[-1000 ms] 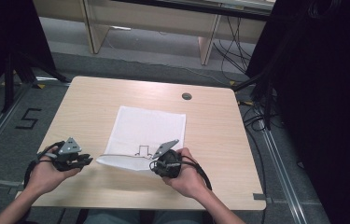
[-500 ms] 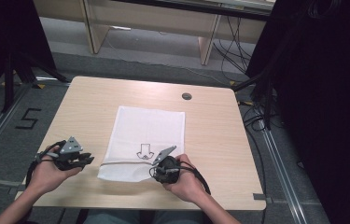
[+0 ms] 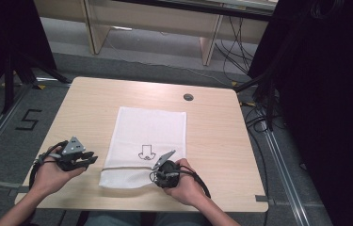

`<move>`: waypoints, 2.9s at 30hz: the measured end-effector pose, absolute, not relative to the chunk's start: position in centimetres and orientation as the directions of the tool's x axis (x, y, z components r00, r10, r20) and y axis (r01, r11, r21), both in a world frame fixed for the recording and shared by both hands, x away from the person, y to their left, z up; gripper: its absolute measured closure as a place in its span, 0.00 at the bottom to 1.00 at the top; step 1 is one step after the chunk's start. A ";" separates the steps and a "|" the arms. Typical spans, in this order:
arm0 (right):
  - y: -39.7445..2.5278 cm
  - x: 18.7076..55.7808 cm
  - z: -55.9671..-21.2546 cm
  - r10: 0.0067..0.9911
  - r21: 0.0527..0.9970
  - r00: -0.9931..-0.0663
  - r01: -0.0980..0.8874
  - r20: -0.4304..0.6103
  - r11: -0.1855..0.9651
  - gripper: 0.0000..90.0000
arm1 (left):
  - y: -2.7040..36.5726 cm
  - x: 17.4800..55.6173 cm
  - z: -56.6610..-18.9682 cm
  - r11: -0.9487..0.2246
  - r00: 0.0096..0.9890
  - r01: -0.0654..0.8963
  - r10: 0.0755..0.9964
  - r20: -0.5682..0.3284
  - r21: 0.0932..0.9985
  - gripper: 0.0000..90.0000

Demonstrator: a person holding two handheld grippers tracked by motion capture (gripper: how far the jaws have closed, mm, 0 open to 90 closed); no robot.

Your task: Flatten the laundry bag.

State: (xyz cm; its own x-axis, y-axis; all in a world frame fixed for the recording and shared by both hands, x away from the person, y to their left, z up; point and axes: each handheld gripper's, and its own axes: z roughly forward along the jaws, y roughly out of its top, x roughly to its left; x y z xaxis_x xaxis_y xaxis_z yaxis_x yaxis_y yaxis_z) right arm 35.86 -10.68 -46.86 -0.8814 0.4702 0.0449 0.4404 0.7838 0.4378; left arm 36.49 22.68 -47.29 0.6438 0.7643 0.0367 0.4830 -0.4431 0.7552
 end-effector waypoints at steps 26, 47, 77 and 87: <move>-10.6 35.2 -47.9 0.458 0.405 -0.886 0.443 0.065 0.800 0.90 | 20.7 36.2 -47.4 -0.434 0.689 0.460 0.724 -0.003 0.775 0.76; -17.4 39.5 -45.8 0.698 0.455 -0.708 0.658 0.103 0.600 1.00 | 17.9 37.2 -49.2 -0.489 0.748 0.504 0.659 -0.077 0.712 0.76; -17.4 39.2 -48.4 0.716 0.413 -0.686 0.694 0.128 0.590 1.00 | 18.1 37.1 -49.9 -0.569 0.751 0.535 0.658 -0.044 0.625 0.81; -19.1 39.2 -47.2 0.750 0.512 -0.651 0.686 0.115 0.517 0.84 | 17.5 37.1 -49.1 -0.533 0.766 0.463 0.643 -0.017 0.708 0.66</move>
